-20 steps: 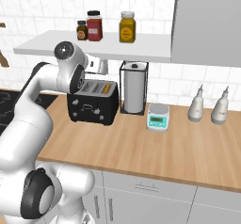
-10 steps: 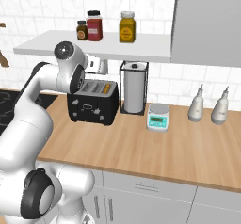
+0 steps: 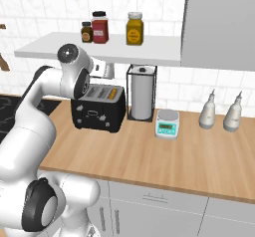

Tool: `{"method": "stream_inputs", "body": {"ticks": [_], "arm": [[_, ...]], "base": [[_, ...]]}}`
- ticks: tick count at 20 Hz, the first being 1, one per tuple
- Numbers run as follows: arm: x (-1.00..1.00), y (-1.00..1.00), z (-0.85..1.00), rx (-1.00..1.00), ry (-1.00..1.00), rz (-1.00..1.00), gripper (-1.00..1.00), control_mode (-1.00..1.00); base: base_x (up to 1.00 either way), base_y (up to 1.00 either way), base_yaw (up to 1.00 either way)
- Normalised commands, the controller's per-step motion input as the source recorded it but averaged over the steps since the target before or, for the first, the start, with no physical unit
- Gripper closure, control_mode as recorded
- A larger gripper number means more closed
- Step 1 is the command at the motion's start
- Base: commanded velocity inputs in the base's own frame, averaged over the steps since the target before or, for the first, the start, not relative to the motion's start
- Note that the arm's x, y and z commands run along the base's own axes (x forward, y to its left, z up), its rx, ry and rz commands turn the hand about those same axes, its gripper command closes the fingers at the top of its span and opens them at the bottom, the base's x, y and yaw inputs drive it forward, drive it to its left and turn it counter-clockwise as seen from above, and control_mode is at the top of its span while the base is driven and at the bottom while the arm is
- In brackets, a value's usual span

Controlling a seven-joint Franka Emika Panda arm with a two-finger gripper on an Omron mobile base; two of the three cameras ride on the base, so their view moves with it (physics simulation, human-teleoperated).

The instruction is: Start the toaster. Once the lever pops up, take the bread to the plate on the dining counter.

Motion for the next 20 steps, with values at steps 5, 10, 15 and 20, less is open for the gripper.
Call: {"method": "stream_inputs", "body": {"ticks": [5,10,15,20], "arm": [[0.0,0.0,0.0,0.0,0.0,0.0,-1.0,-1.0],[0.0,0.0,0.0,0.0,0.0,0.0,-1.0,-1.0],[0.0,0.0,0.0,0.0,0.0,0.0,-1.0,-1.0],[0.0,0.0,0.0,0.0,0.0,0.0,-1.0,-1.0]], "base": [[0.0,0.0,0.0],[0.0,0.0,0.0],[0.0,0.0,0.0],[0.0,0.0,0.0]]}}
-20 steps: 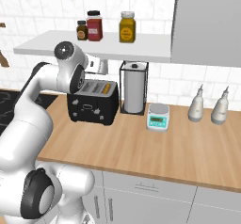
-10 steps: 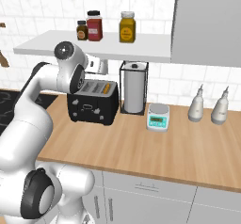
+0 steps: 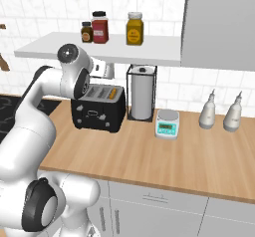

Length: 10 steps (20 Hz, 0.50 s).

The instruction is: Start the toaster. Once the lever pops up, take the bread to the plate on the dining counter.

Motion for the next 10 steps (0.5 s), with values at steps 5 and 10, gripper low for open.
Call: {"method": "stream_inputs", "body": {"ticks": [5,10], "arm": [[0.0,0.0,0.0,0.0,0.0,0.0,-1.0,-1.0],[0.0,0.0,0.0,0.0,0.0,0.0,-1.0,-1.0]], "base": [[0.0,0.0,0.0],[0.0,0.0,0.0]]}}
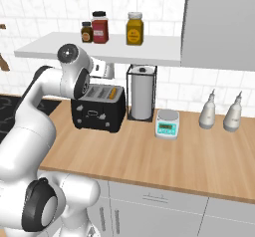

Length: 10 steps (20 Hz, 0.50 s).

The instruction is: Start the toaster. Once the lever pops up, take the bread to the plate on the dining counter.

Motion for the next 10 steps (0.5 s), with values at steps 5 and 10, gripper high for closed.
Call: {"method": "stream_inputs", "body": {"ticks": [5,10], "arm": [[0.0,0.0,0.0,0.0,0.0,0.0,-1.0,-1.0],[0.0,0.0,0.0,0.0,0.0,0.0,-1.0,-1.0]], "base": [[0.0,0.0,0.0],[0.0,0.0,0.0]]}}
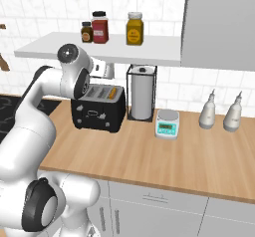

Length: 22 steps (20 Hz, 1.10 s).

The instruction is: Start the toaster. Once the lever pops up, take the bread to the plate on the dining counter.

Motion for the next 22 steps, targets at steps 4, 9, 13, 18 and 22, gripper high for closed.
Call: {"method": "stream_inputs", "body": {"ticks": [4,9,13,18,22], "arm": [[0.0,0.0,0.0,0.0,0.0,0.0,-1.0,-1.0],[0.0,0.0,0.0,0.0,0.0,0.0,-1.0,-1.0],[0.0,0.0,0.0,0.0,0.0,0.0,-1.0,-1.0],[0.0,0.0,0.0,0.0,0.0,0.0,-1.0,-1.0],[0.0,0.0,0.0,0.0,0.0,0.0,-1.0,-1.0]], "base": [[0.0,0.0,0.0],[0.0,0.0,0.0],[0.0,0.0,0.0],[0.0,0.0,0.0],[0.0,0.0,0.0]]}}
